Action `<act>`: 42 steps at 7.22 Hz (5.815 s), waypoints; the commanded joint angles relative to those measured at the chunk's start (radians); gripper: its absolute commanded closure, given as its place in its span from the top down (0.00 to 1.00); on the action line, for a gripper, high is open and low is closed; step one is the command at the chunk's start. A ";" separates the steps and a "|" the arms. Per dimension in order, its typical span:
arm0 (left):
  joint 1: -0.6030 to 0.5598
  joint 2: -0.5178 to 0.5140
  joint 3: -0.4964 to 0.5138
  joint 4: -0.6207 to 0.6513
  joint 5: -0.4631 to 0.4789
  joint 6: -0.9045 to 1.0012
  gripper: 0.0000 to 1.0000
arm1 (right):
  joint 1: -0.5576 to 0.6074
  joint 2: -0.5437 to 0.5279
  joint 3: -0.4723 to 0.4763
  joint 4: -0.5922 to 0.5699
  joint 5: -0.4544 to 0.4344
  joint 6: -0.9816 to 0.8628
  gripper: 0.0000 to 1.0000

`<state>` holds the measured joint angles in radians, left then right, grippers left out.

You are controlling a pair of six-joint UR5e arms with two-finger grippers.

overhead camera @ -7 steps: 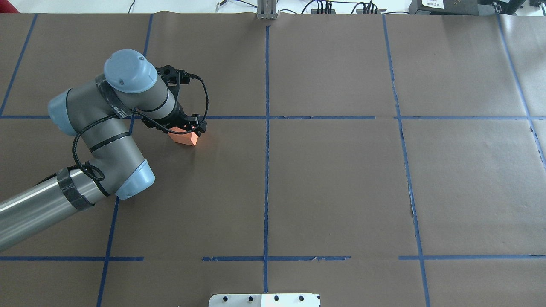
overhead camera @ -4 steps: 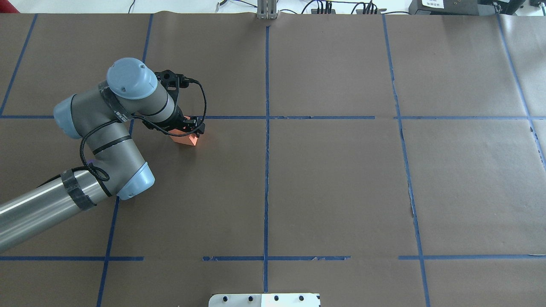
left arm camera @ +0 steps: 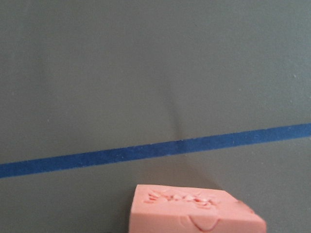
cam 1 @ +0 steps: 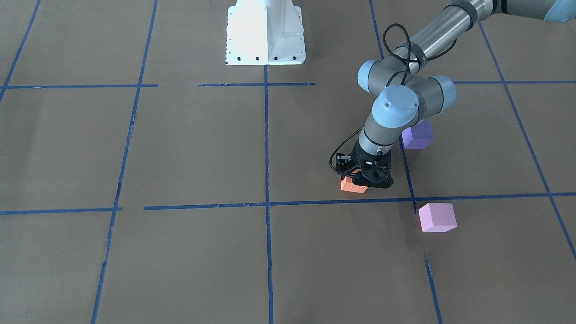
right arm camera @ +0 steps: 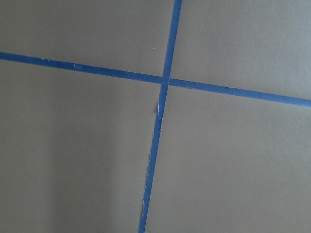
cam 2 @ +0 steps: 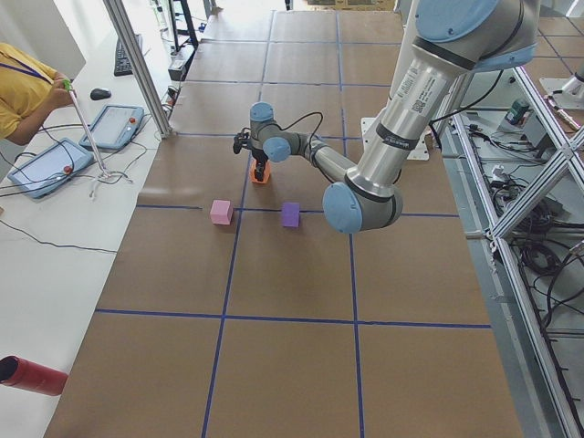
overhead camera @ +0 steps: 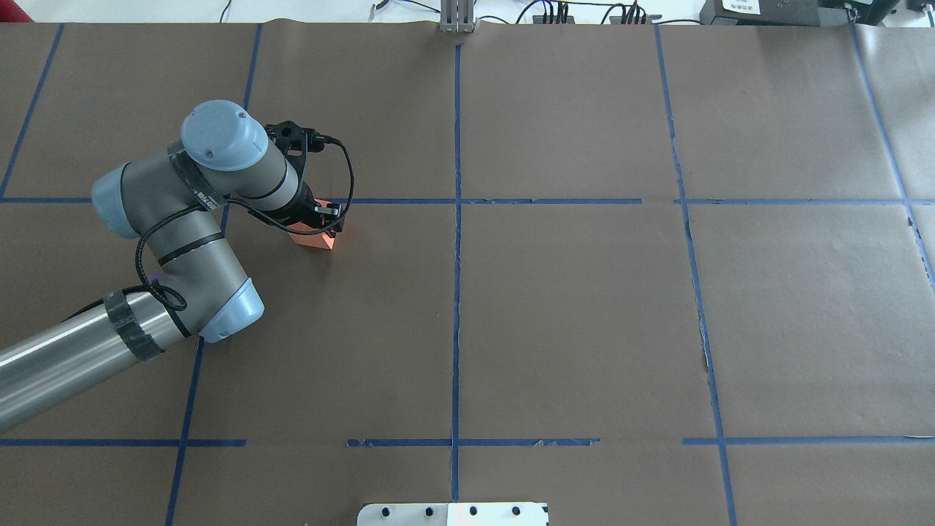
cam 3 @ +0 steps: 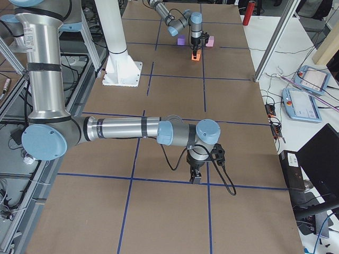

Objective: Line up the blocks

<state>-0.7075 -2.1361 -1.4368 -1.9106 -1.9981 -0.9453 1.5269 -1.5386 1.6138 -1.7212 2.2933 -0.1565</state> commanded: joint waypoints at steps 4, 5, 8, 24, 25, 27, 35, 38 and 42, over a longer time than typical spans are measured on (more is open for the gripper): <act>-0.157 0.146 -0.142 0.070 -0.113 0.060 0.24 | 0.001 0.000 0.000 0.000 0.000 0.000 1.00; -0.170 0.185 -0.137 0.070 -0.114 0.060 0.24 | 0.001 0.000 0.000 0.000 0.000 0.000 1.00; -0.175 0.222 -0.096 0.053 -0.116 0.060 0.25 | -0.001 0.000 0.000 0.000 0.000 0.000 1.00; -0.545 0.460 -0.197 0.013 -0.114 0.565 0.99 | 0.001 0.000 0.000 0.000 0.000 0.000 1.00; -0.643 0.514 -0.176 0.016 -0.116 0.733 0.99 | -0.001 0.000 0.000 0.000 0.000 0.000 1.00; -0.755 0.593 -0.148 0.013 -0.129 0.818 1.00 | 0.001 0.000 0.000 0.000 0.000 0.000 1.00; -0.811 0.575 -0.157 0.222 -0.246 1.022 1.00 | 0.001 0.000 0.000 0.000 0.000 0.000 1.00; -0.813 0.575 -0.162 0.205 -0.282 0.933 1.00 | -0.001 0.000 0.000 0.000 0.000 0.000 1.00; -0.813 0.573 -0.165 0.165 -0.286 0.931 1.00 | -0.001 0.000 0.002 0.000 0.000 0.000 1.00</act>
<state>-1.5202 -1.5619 -1.6006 -1.7438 -2.2804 -0.0125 1.5267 -1.5386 1.6139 -1.7211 2.2933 -0.1564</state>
